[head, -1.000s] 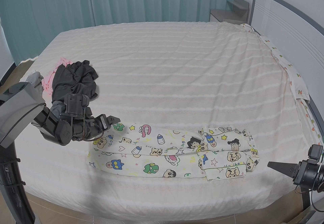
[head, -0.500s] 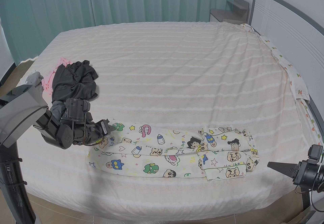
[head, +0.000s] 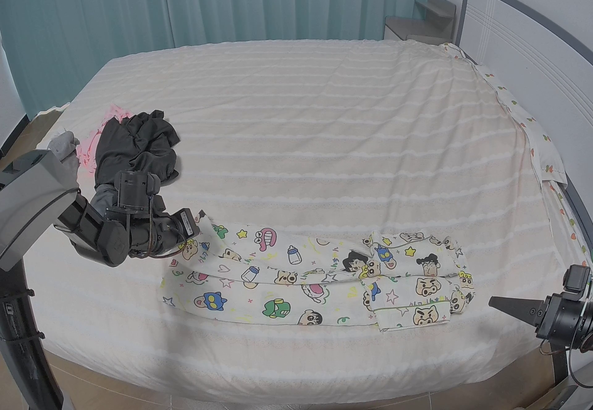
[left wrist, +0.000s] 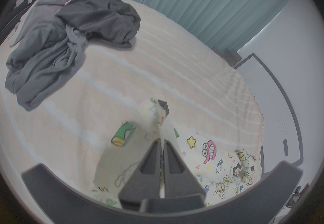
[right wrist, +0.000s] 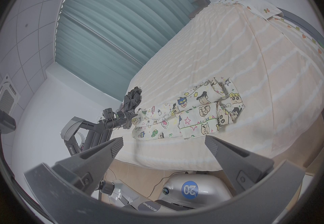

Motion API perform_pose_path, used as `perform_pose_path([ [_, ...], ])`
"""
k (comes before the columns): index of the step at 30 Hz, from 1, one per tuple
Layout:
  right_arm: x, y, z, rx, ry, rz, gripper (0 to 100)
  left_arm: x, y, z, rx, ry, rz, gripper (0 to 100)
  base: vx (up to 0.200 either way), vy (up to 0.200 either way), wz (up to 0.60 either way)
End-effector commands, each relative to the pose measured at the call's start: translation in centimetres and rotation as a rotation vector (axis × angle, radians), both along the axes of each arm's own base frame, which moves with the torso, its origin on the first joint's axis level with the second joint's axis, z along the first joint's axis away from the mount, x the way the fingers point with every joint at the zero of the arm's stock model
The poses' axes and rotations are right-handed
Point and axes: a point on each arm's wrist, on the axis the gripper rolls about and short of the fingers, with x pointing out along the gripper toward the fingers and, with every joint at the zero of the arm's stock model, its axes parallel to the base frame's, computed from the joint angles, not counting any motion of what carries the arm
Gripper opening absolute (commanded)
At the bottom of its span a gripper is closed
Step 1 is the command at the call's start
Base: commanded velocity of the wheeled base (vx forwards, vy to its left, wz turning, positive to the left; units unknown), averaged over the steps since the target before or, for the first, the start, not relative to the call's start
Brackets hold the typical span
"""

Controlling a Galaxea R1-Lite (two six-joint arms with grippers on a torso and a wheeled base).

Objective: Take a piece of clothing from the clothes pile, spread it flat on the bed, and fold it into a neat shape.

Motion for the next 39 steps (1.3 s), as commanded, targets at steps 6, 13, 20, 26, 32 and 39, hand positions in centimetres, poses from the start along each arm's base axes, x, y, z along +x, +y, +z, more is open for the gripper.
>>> perform_pose_path([
  [6,0.0,0.0,0.0,0.001,-0.002,0.0,100,1.2,0.1,2.6,-0.007,-0.099,0.004,0,0.0,0.0,0.0],
  [13,0.0,0.0,0.0,0.0,-0.001,0.0,100,1.6,0.2,2.9,0.094,-0.152,-0.052,0,0.0,0.0,0.0],
  [20,0.0,0.0,0.0,0.0,-0.001,0.0,100,2.4,0.1,4.7,0.09,-0.218,-0.048,0,0.0,0.0,0.0],
  [26,0.0,0.0,0.0,0.001,0.0,0.002,100,2.4,-0.1,6.2,0.087,-0.263,-0.052,0,0.0,0.0,0.0],
  [32,0.0,0.0,0.0,0.0,-0.001,0.0,100,2.6,-0.2,7.0,0.112,-0.298,-0.066,0,0.0,0.0,0.0],
  [39,0.0,0.0,0.0,0.001,0.0,0.002,100,3.3,-0.3,8.1,0.129,-0.353,-0.074,0,0.0,0.0,0.0],
])
